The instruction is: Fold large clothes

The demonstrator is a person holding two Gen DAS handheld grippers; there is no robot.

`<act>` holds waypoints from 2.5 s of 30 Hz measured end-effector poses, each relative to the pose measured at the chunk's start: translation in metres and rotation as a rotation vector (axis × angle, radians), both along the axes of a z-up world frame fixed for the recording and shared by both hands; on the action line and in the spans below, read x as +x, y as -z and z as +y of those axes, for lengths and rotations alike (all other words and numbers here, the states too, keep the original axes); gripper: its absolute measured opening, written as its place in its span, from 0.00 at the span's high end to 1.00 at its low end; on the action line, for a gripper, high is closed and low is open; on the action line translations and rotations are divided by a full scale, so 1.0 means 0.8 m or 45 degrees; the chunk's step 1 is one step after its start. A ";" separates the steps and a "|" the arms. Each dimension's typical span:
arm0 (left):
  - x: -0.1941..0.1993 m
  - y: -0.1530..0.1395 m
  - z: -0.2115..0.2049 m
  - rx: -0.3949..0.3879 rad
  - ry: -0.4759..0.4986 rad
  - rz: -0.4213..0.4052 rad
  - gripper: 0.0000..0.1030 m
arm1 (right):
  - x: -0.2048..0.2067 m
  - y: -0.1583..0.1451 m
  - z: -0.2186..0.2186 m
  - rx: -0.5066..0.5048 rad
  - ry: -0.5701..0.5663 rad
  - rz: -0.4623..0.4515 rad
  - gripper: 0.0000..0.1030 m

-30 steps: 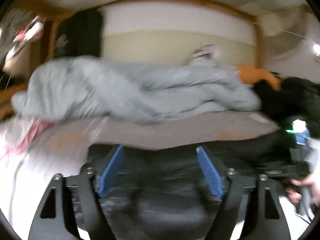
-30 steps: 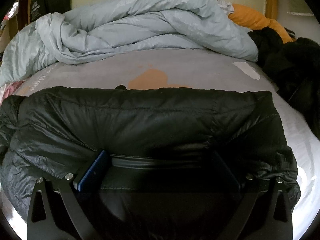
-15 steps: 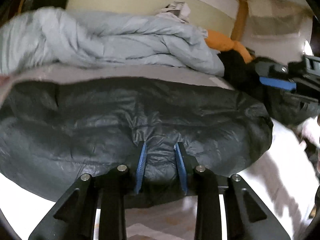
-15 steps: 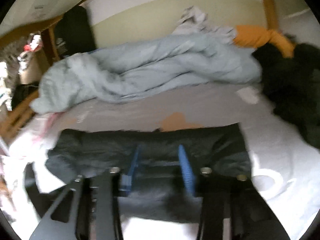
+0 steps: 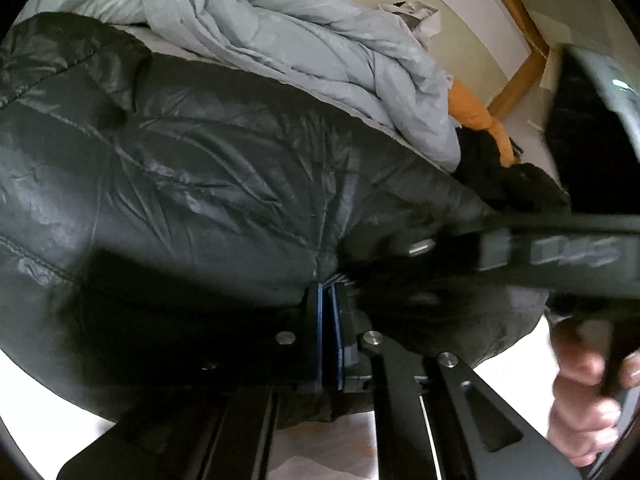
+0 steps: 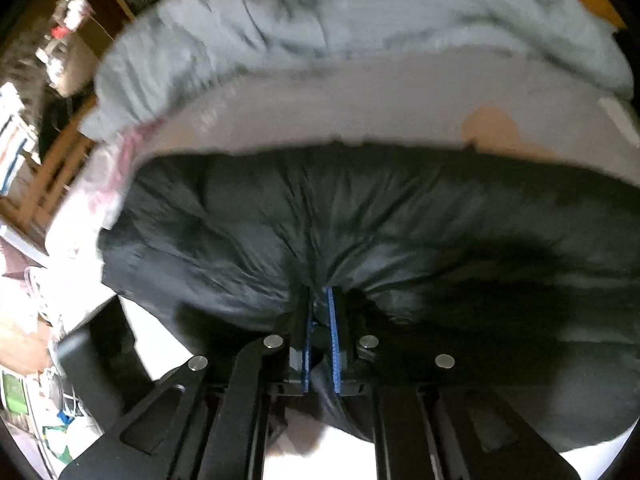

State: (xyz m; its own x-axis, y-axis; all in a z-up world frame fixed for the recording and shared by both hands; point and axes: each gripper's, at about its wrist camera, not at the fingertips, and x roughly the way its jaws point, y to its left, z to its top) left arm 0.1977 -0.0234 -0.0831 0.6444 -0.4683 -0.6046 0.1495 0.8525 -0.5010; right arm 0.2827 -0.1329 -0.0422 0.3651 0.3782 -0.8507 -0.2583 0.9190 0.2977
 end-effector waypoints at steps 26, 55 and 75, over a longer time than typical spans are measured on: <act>0.006 0.006 0.008 -0.052 -0.005 0.018 0.93 | 0.014 -0.039 -0.047 0.064 0.229 -0.321 1.00; 0.000 0.002 0.015 -0.121 0.006 -0.040 0.93 | -0.108 0.062 -0.242 0.724 1.029 -0.426 0.55; -0.065 -0.022 0.131 -0.140 -0.013 0.237 0.15 | -0.212 -0.089 -0.347 -0.063 0.767 -0.553 0.74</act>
